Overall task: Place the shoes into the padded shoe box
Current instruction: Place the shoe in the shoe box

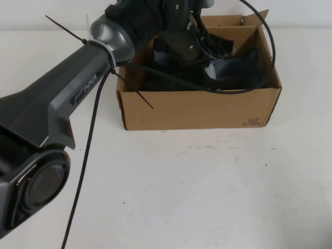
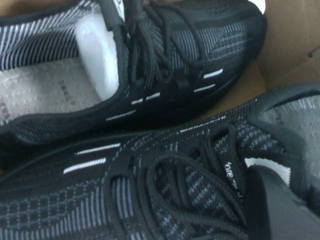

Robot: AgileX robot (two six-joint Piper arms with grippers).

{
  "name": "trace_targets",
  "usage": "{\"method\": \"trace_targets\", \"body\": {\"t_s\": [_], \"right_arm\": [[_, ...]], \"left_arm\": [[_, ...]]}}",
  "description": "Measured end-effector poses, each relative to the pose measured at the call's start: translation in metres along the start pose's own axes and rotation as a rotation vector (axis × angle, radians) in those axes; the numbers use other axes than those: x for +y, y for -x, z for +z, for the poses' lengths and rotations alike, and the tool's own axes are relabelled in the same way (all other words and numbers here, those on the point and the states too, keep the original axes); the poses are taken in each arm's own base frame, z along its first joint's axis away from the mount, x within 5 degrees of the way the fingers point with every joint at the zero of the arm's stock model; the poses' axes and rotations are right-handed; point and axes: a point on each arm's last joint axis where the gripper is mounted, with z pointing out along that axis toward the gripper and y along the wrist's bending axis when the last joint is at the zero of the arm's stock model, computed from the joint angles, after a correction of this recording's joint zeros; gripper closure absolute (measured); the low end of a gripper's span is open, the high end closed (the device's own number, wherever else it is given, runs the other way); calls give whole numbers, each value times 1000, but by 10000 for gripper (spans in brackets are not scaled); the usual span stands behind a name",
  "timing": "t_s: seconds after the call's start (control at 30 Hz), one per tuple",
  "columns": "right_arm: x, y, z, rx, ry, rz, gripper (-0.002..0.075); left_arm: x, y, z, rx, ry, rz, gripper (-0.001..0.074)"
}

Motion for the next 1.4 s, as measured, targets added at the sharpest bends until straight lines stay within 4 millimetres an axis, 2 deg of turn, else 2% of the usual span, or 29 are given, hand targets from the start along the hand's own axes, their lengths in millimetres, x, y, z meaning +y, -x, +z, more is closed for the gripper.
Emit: {"method": "trace_targets", "body": {"t_s": [0.57, 0.77, 0.9, 1.07, 1.13, 1.27, 1.4], "right_arm": [[0, 0, 0, 0, 0, 0, 734], [0, 0, 0, 0, 0, 0, 734], [0, 0, 0, 0, 0, 0, 734], [0, 0, 0, 0, 0, 0, 734], [0, 0, 0, 0, 0, 0, 734], [0, 0, 0, 0, 0, 0, 735], [0, 0, 0, 0, 0, 0, 735]], "left_arm": [[-1, 2, 1, -27, -9, 100, 734], [-3, 1, 1, -17, -32, 238, 718], [-6, 1, 1, -20, -65, 264, 633], [-8, 1, 0, -27, -84, 261, 396], [-8, 3, 0, -38, -86, 261, 328], [-9, 4, -2, -44, -87, 261, 279], [-9, 5, -15, -39, -83, 268, 293]]}}
